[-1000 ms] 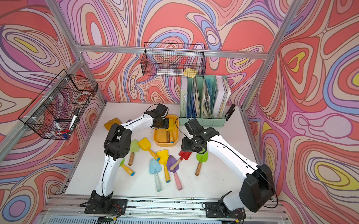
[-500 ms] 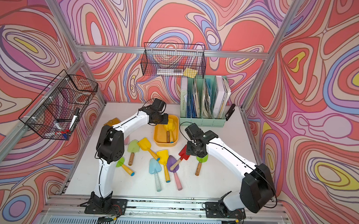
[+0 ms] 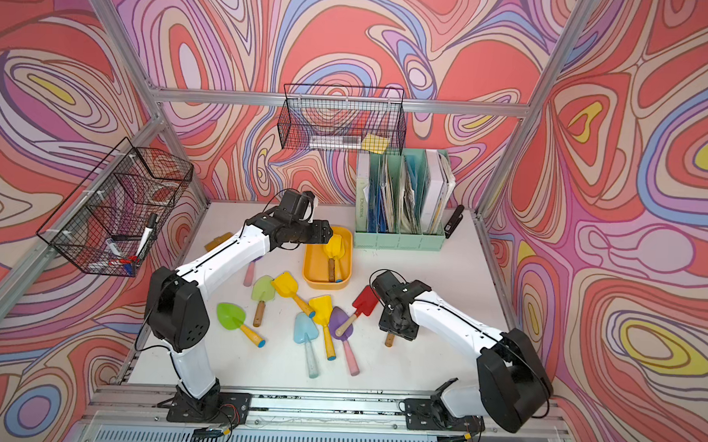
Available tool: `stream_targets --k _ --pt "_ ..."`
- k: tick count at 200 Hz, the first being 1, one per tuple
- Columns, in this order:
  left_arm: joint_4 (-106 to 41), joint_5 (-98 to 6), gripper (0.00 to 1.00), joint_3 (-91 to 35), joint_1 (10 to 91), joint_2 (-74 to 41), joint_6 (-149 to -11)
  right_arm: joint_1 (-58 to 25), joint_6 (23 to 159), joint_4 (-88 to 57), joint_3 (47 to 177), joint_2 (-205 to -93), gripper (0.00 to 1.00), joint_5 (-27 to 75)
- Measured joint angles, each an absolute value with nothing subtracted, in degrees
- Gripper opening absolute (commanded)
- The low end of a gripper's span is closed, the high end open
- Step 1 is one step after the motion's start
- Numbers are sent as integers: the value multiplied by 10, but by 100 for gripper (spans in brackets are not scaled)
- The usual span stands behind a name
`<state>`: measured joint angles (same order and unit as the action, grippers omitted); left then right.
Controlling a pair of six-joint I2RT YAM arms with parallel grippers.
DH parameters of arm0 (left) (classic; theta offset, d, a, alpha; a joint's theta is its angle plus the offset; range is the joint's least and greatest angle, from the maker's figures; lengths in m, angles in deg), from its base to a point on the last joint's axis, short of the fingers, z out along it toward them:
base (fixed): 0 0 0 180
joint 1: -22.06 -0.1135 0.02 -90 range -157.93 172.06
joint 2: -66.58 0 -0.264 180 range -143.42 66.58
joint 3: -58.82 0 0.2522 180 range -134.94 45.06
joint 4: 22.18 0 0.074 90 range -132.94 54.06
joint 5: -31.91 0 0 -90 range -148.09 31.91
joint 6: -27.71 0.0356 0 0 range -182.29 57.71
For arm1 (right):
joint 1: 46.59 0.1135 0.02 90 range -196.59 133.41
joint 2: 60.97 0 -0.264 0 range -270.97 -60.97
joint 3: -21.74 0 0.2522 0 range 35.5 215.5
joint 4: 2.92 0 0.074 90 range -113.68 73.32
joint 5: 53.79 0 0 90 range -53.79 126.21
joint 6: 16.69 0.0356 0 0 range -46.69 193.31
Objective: Put the shovel into the storage box
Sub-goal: Pick up the shovel from the center of the board.
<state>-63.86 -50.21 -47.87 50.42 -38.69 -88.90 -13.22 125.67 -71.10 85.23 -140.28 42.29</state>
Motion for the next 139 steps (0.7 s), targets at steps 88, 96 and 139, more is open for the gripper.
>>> stream_targets --k 88,96,139 --pt "-638 -479 77 -445 559 -386 -901 -132 1284 -625 800 -1438 43 400" --pt "-638 -478 77 -444 559 -386 -903 -132 1285 -620 799 -1440 42 399" --pt "-634 -477 77 -444 563 -386 -908 -132 1285 -603 797 -1444 32 393"
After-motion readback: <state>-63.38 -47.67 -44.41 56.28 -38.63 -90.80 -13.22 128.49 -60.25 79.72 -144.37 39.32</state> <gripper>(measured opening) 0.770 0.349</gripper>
